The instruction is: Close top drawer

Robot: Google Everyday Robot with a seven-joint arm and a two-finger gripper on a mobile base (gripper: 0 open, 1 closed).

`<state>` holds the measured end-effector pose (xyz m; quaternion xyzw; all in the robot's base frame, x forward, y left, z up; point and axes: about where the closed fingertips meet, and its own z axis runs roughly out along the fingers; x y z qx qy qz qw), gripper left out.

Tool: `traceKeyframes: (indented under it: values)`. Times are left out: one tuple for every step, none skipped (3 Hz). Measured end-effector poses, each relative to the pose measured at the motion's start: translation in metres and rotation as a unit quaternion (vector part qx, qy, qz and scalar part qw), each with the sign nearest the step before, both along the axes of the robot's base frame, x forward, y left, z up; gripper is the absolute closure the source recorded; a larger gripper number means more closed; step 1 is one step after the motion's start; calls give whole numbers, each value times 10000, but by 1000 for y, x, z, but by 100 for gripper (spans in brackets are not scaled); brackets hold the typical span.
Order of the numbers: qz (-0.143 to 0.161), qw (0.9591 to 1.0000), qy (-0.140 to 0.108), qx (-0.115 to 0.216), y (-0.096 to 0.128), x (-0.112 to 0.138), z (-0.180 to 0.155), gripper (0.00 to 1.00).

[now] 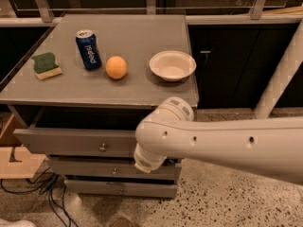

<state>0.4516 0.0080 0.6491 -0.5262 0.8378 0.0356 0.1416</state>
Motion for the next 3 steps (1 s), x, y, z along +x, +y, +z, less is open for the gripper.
traceKeyframes:
  values:
    - [48,9992,-390,-124,29,38,14,100]
    - [76,9982,-568,-163,45,58,20,100]
    - [149,9981,-544,-246,55,68,20,87]
